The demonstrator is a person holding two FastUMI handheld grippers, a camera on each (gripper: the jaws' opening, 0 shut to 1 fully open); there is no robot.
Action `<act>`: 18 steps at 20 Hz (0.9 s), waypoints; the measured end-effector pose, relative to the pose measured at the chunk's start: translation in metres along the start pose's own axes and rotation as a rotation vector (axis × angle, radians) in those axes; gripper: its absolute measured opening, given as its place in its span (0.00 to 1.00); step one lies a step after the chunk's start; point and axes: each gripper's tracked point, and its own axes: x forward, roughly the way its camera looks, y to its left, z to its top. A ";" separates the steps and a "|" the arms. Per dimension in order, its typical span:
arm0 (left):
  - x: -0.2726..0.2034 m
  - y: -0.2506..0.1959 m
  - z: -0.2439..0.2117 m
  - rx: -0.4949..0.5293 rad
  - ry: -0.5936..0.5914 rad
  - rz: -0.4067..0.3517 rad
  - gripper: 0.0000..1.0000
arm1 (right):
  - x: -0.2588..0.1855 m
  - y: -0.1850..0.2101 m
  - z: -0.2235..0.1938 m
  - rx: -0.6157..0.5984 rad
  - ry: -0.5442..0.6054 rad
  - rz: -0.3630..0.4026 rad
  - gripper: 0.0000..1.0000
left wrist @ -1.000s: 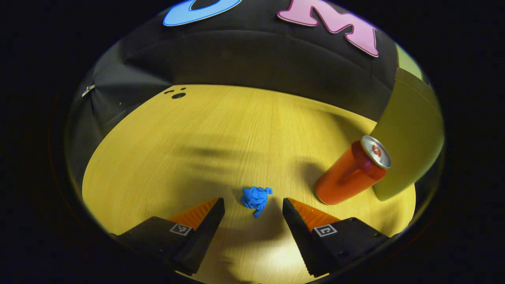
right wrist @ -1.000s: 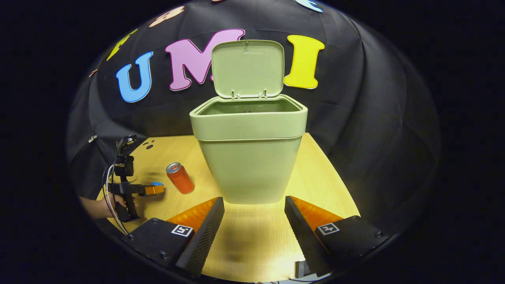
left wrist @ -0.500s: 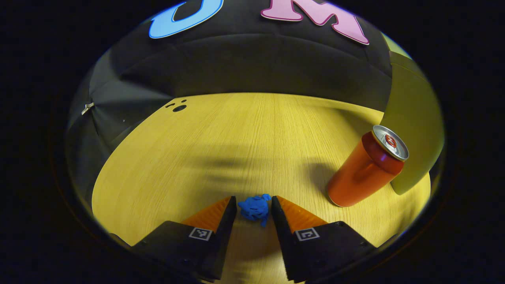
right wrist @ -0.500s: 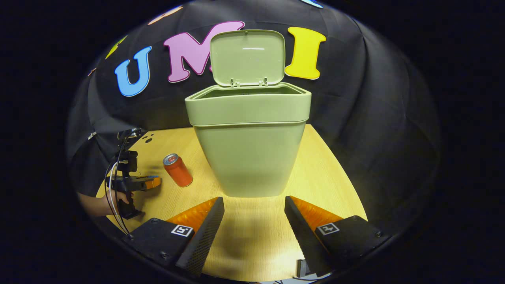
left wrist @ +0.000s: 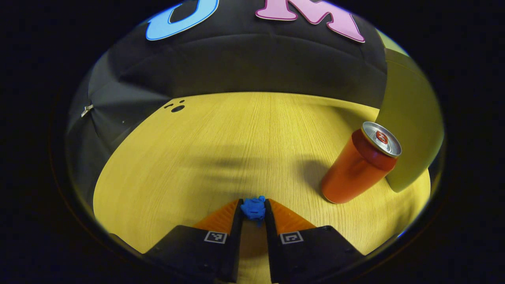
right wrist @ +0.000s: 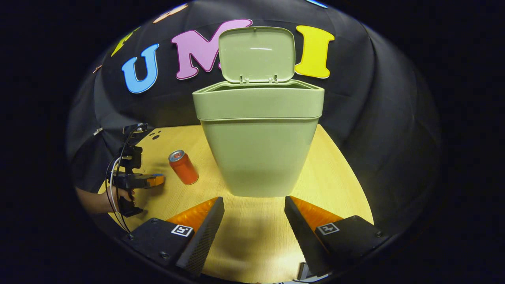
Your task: Press the lid of the desktop garbage bin to open it, pick up the crumpled paper on the desktop and throw it into the bin, then pick up the pop can on the desktop and drop it into the bin, and finally close the garbage bin lid.
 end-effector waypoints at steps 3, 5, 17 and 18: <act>-0.021 -0.003 0.020 0.018 -0.062 -0.006 0.34 | -0.001 -0.005 -0.006 -0.002 0.006 0.009 0.98; -0.038 -0.005 0.036 0.036 -0.101 -0.017 0.34 | 0.001 -0.011 -0.008 0.007 0.007 0.005 0.98; -0.169 -0.061 0.175 -0.041 -0.373 -0.227 0.34 | 0.005 -0.021 -0.014 0.025 0.000 0.016 0.98; -0.176 -0.074 0.184 -0.046 -0.390 -0.269 0.34 | 0.004 -0.022 -0.014 0.023 -0.001 0.016 0.98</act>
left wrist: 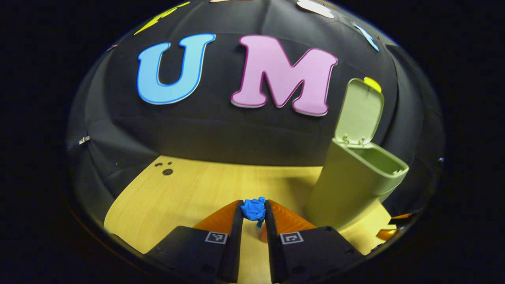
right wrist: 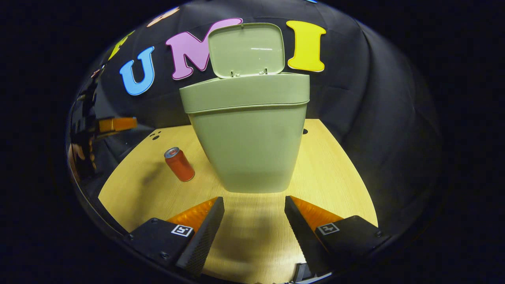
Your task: Press the lid of the desktop garbage bin to open it, pick up the crumpled paper on the desktop and throw it into the bin, then pick up the pop can on the desktop and drop it into the bin, and finally close the garbage bin lid.
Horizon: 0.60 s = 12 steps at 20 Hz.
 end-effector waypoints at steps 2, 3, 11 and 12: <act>0.000 -0.036 0.018 -0.026 -0.028 -0.093 0.34 | -0.001 -0.002 0.002 0.004 -0.005 0.002 0.98; 0.000 -0.050 0.028 -0.029 -0.044 -0.130 0.34 | -0.001 -0.002 0.002 0.007 -0.006 0.005 0.98; 0.010 -0.159 0.069 0.056 -0.081 -0.376 0.34 | 0.002 -0.007 0.010 0.037 -0.045 0.009 0.98; 0.011 -0.168 0.068 0.064 -0.077 -0.399 0.34 | 0.004 -0.011 0.009 0.038 -0.040 0.001 0.98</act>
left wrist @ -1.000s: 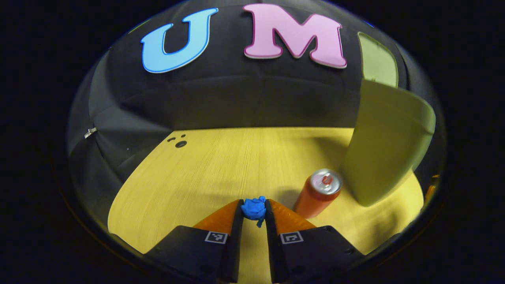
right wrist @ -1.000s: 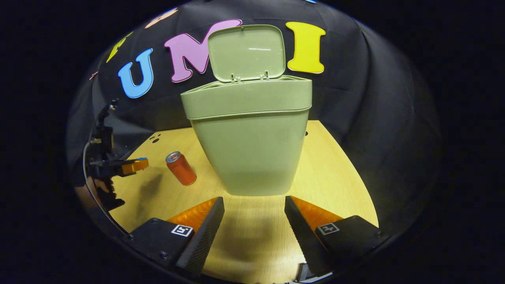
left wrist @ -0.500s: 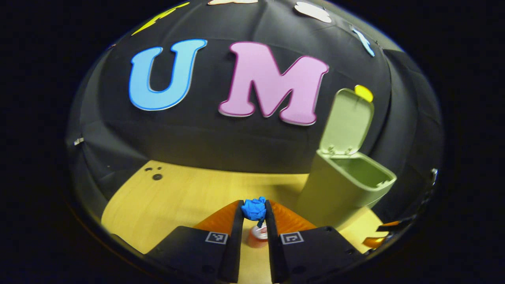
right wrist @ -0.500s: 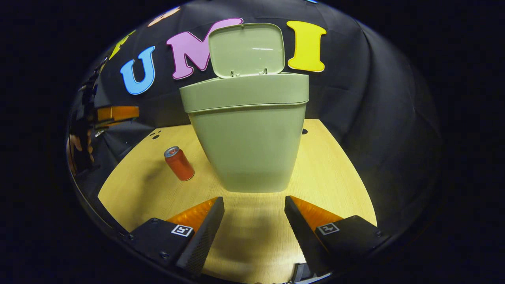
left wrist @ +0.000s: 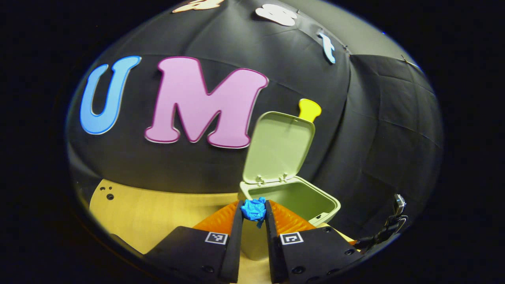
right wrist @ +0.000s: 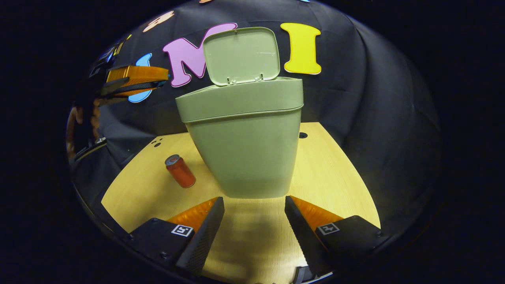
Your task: Press the lid of the desktop garbage bin to open it, pick up the crumpled paper on the desktop and throw it into the bin, then pick up the pop can on the desktop and drop it into the bin, and finally close the garbage bin lid.
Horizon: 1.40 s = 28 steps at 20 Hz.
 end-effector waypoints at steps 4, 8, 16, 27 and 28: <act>0.026 -0.029 -0.013 0.006 0.044 -0.075 0.34 | -0.004 -0.011 -0.004 0.025 -0.003 -0.027 0.98; 0.048 -0.043 -0.026 0.030 0.078 -0.111 0.34 | -0.004 -0.018 -0.009 0.048 0.007 -0.045 0.98; 0.061 -0.052 -0.040 0.062 0.102 -0.120 0.43 | -0.003 -0.020 -0.013 0.029 0.020 -0.036 0.98; 0.036 -0.014 -0.020 0.109 0.024 0.004 0.97 | 0.000 -0.007 -0.010 0.026 0.031 -0.029 0.99; 0.026 -0.001 -0.018 0.100 0.016 0.037 0.97 | 0.001 -0.005 -0.010 0.024 0.039 -0.025 0.99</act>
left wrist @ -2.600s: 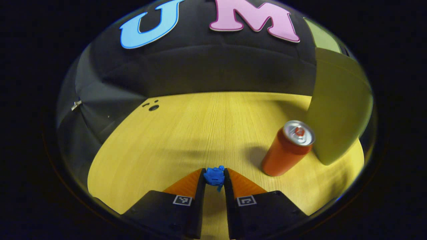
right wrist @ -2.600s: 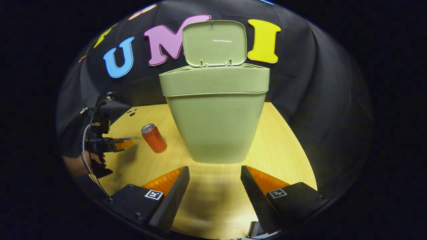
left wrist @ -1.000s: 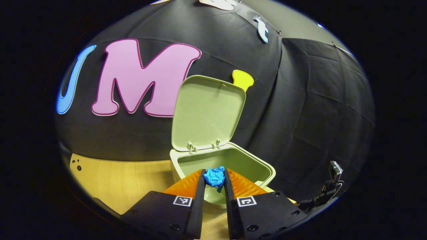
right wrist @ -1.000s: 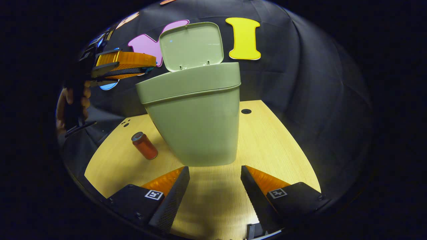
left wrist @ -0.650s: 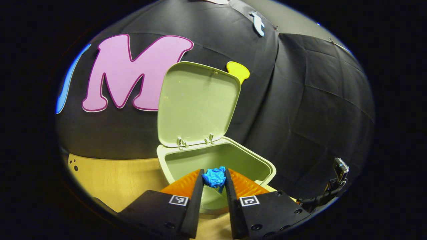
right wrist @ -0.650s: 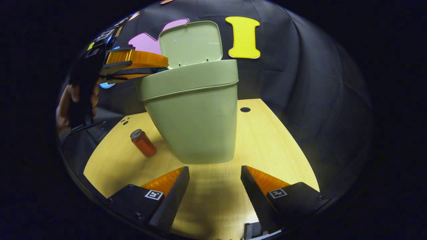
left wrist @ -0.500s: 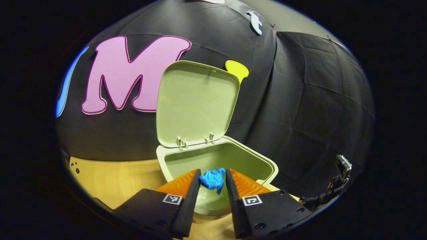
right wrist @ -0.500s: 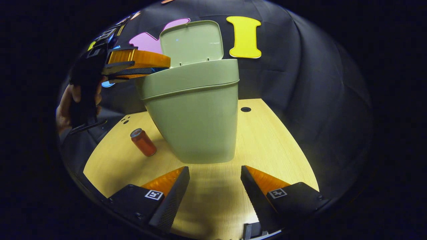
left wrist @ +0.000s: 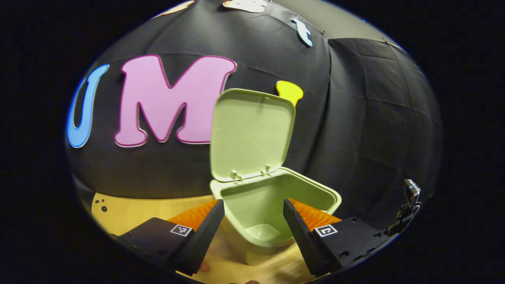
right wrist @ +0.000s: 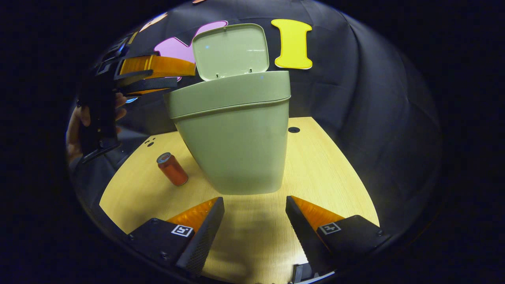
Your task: Press the lid of the desktop garbage bin to open it, pick up the crumpled paper on the desktop and throw it into the bin, then pick up the pop can on the desktop and drop it into the bin, and finally close the garbage bin lid.
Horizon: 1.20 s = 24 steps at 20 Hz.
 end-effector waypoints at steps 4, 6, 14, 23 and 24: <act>-0.051 0.065 -0.017 -0.033 0.011 0.147 0.97 | 0.002 0.010 0.008 -0.034 0.010 0.010 0.99; -0.076 0.094 -0.034 -0.035 0.031 0.216 0.96 | 0.004 0.019 0.011 -0.055 0.011 0.016 0.99; -0.181 0.178 -0.100 -0.088 0.117 0.360 0.97 | 0.010 0.112 -0.001 -0.165 0.007 0.088 0.99; -0.262 0.238 -0.156 -0.174 0.191 0.468 0.96 | 0.080 0.236 -0.007 -0.280 0.001 0.230 0.99; -0.267 0.243 -0.159 -0.177 0.194 0.478 0.96 | 0.087 0.244 -0.008 -0.286 0.015 0.240 0.99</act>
